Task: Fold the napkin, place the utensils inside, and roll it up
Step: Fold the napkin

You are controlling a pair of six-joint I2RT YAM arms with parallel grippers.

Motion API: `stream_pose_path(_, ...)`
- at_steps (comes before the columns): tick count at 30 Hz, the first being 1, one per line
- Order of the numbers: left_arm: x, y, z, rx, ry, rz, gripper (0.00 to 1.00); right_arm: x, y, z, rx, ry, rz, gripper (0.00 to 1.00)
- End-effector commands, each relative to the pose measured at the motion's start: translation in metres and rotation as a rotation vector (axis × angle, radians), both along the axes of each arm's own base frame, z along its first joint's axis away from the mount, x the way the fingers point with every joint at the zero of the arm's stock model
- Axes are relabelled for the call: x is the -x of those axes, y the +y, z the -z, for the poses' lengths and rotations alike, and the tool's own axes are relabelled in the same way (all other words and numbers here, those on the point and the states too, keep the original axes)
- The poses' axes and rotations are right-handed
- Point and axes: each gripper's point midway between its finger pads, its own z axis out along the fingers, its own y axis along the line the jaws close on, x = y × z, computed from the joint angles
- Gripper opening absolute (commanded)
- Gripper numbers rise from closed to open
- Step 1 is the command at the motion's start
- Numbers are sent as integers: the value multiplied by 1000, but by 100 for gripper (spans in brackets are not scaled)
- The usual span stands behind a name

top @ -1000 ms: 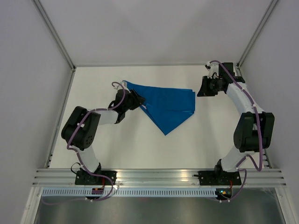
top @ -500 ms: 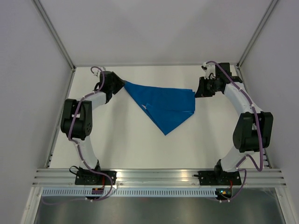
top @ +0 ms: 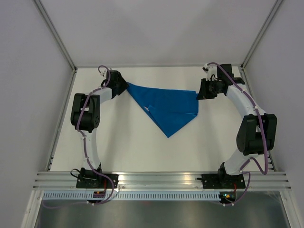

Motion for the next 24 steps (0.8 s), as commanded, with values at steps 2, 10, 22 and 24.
stream_pose_path(2,-14,3,-5,-21,-12,13,55,-4,4,-6,5,-25,-15,21)
stream_pose_path(10,-21,-3,0,-2,-17,36,27,-5,5,-3,13,-23,-16,21)
stream_pose_path(22,0,13,-14,25,-94,17,2,-1,13,3,27,-7,-43,20)
stream_pose_path(24,7,20,-21,24,-109,4,2,0,16,3,29,-5,-54,20)
